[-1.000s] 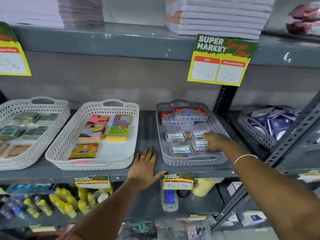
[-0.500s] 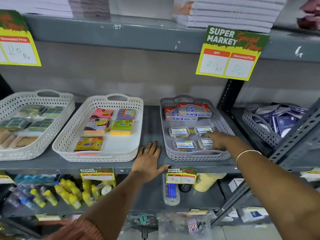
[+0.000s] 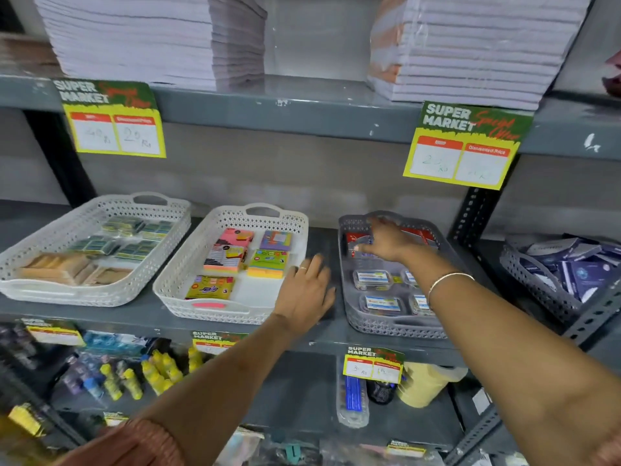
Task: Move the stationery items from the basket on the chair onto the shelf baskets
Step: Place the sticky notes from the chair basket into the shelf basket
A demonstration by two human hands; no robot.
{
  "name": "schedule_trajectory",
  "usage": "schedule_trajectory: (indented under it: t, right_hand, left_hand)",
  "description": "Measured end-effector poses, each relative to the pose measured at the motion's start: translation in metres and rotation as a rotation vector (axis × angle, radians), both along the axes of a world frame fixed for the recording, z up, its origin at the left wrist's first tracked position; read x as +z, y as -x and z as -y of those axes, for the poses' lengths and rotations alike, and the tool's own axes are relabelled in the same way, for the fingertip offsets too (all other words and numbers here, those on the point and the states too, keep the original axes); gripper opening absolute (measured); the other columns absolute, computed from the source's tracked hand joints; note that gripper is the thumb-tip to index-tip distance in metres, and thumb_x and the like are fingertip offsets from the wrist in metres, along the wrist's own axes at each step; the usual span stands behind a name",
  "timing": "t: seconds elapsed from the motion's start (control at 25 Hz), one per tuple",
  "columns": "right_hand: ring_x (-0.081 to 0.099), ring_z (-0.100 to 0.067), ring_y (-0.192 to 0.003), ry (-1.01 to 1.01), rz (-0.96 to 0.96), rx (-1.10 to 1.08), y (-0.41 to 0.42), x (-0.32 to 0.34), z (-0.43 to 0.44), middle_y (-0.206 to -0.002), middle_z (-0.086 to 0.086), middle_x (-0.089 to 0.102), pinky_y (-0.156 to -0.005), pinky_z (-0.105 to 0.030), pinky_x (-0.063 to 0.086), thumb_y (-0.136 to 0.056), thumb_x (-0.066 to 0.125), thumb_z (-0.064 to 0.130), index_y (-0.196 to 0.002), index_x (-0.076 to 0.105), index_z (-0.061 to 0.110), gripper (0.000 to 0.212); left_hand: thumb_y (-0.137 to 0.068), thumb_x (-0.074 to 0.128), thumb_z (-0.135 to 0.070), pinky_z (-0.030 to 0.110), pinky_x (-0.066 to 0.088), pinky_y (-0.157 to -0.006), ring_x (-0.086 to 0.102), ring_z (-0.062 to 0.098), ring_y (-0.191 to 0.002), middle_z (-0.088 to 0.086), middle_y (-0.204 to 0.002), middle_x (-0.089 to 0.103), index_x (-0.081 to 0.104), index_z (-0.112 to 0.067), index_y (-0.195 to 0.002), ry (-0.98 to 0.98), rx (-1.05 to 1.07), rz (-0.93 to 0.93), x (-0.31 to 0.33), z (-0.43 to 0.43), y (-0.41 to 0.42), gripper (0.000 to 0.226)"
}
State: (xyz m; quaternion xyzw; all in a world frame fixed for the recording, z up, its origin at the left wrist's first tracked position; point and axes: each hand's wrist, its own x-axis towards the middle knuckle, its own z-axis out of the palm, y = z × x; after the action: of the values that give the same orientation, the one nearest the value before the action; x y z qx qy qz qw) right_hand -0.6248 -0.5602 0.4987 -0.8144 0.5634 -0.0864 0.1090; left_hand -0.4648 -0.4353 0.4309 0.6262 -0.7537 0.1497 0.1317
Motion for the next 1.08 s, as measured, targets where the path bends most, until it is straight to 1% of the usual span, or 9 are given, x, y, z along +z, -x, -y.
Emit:
schedule_trajectory:
  t: [0.16,0.28,0.4,0.48,0.6,0.76,0.84,0.92,1.08]
  right_hand:
    - [0.033,-0.035,-0.134,0.105,0.016,0.100,-0.073,0.015,-0.005,-0.144,-0.019,0.035,-0.108,-0.045,0.036,-0.084,0.064,0.038,-0.143,0.023,0.009,0.078]
    - [0.032,-0.033,-0.134,0.128,0.030,0.227,-0.140,0.021,-0.020,-0.143,-0.018,0.036,-0.107,-0.044,0.037,-0.083,0.066,0.034,-0.144,0.024,0.010,0.078]
    - [0.033,-0.033,-0.134,0.147,0.013,0.386,-0.223,0.021,-0.046,-0.143,-0.018,0.037,-0.107,-0.043,0.037,-0.083,0.067,0.032,-0.143,0.026,0.008,0.077]
    - [0.033,-0.032,-0.134,0.161,0.003,0.489,-0.283,0.019,-0.070,-0.143,-0.017,0.037,-0.107,-0.042,0.037,-0.082,0.067,0.033,-0.141,0.027,0.008,0.075]
    - [0.030,-0.030,-0.136,0.152,0.007,0.623,-0.380,0.009,-0.118,-0.145,-0.015,0.035,-0.109,-0.040,0.034,-0.084,0.065,0.034,-0.143,0.025,0.009,0.075]
    - [0.031,-0.029,-0.136,0.122,0.013,0.770,-0.507,-0.025,-0.191,-0.145,-0.013,0.036,-0.109,-0.040,0.033,-0.085,0.063,0.035,-0.143,0.025,0.010,0.074]
    - [0.031,-0.029,-0.136,0.111,-0.001,0.846,-0.558,-0.050,-0.226,-0.145,-0.012,0.036,-0.110,-0.040,0.033,-0.085,0.062,0.038,-0.144,0.024,0.010,0.076]
    - [0.030,-0.029,-0.136,0.084,-0.035,0.910,-0.597,-0.080,-0.256,-0.146,-0.012,0.035,-0.110,-0.040,0.033,-0.085,0.062,0.040,-0.145,0.022,0.009,0.079]
    - [0.032,-0.031,-0.134,-0.020,-0.150,1.066,-0.651,-0.149,-0.304,-0.144,-0.014,0.037,-0.110,-0.041,0.032,-0.083,0.063,0.040,-0.144,0.024,0.007,0.079]
  left_hand:
    - [-0.096,0.035,-0.042,0.041,0.025,-0.103,0.026,0.028,-0.135,0.011,-0.151,0.026,0.041,-0.010,-0.133,0.099,0.161,-0.037,0.030,-0.004,-0.065,0.049]
    - [-0.087,0.041,-0.045,0.042,0.029,-0.098,0.042,0.034,-0.127,0.019,-0.140,0.044,0.056,-0.005,-0.116,0.190,0.282,-0.077,0.029,-0.027,-0.141,0.051]
    - [-0.084,0.035,-0.051,0.050,0.039,-0.096,0.046,0.038,-0.124,0.021,-0.136,0.048,0.059,-0.001,-0.113,0.111,0.443,-0.099,0.013,-0.073,-0.226,0.063]
    - [-0.083,0.035,-0.051,0.056,0.039,-0.094,0.046,0.040,-0.123,0.022,-0.138,0.046,0.059,0.002,-0.115,0.090,0.537,-0.109,0.000,-0.107,-0.277,0.067]
    - [-0.082,0.036,-0.052,0.056,0.042,-0.091,0.045,0.040,-0.125,0.021,-0.139,0.045,0.059,0.001,-0.117,0.033,0.637,-0.125,-0.021,-0.164,-0.354,0.068]
    - [-0.081,0.036,-0.052,0.057,0.041,-0.092,0.045,0.038,-0.125,0.020,-0.136,0.049,0.063,-0.001,-0.114,-0.051,0.774,-0.125,-0.057,-0.243,-0.456,0.066]
    - [-0.084,0.036,-0.053,0.056,0.039,-0.095,0.041,0.038,-0.128,0.020,-0.139,0.046,0.061,-0.002,-0.117,-0.094,0.850,-0.148,-0.083,-0.281,-0.497,0.066]
    - [-0.087,0.039,-0.054,0.056,0.035,-0.099,0.033,0.037,-0.133,0.019,-0.144,0.039,0.057,-0.003,-0.123,-0.128,0.904,-0.168,-0.112,-0.317,-0.528,0.066]
    - [-0.088,0.025,-0.059,0.058,0.037,-0.097,0.035,0.038,-0.132,0.020,-0.143,0.039,0.056,-0.002,-0.124,-0.243,1.002,-0.283,-0.174,-0.381,-0.555,0.074]
